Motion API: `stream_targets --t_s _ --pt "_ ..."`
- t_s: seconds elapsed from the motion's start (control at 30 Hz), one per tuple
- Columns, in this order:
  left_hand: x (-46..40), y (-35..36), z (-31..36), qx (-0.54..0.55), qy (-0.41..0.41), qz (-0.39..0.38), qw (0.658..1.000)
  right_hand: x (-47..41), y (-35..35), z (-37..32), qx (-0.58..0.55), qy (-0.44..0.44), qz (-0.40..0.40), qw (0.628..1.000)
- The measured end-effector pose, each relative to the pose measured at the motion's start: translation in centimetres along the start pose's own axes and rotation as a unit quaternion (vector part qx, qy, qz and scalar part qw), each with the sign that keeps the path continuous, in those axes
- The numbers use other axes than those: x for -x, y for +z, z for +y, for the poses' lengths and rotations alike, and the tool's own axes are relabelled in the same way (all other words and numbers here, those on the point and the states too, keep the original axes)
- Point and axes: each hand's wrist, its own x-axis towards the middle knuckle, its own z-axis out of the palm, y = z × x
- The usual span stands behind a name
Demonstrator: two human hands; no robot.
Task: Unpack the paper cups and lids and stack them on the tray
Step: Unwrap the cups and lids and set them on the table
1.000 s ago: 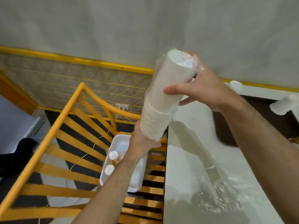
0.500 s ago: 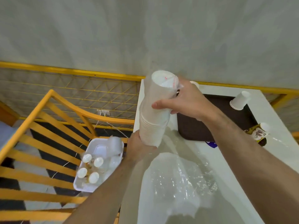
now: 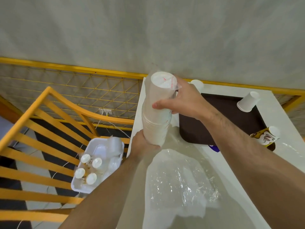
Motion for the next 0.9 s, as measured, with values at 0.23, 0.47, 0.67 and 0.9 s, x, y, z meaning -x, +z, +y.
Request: stream_targets --t_s 0.23,0.47,0.67,0.9 --pt "-2.0 0.6 -1.5 -0.159 -0.013 0.011 0.987 -0.1 0.4 0.1 0.026 0.001 -0.012 1.0" --pt "1.7 -0.9 -2.4 -0.123 -0.055 0.035 0.99 1.5 1.1 0.6 0.089 0.033 -0.02 0.995" --pt "5.7 -2.8 -4.7 -0.032 -0.042 0.087 0.995 4.7 2.6 0.4 0.277 0.119 -0.153 0.941" --pt "7.9 -8.0 -9.4 -0.017 -0.069 0.161 0.984 5.3 9.7 -1.1 0.249 0.084 -0.236 0.936"
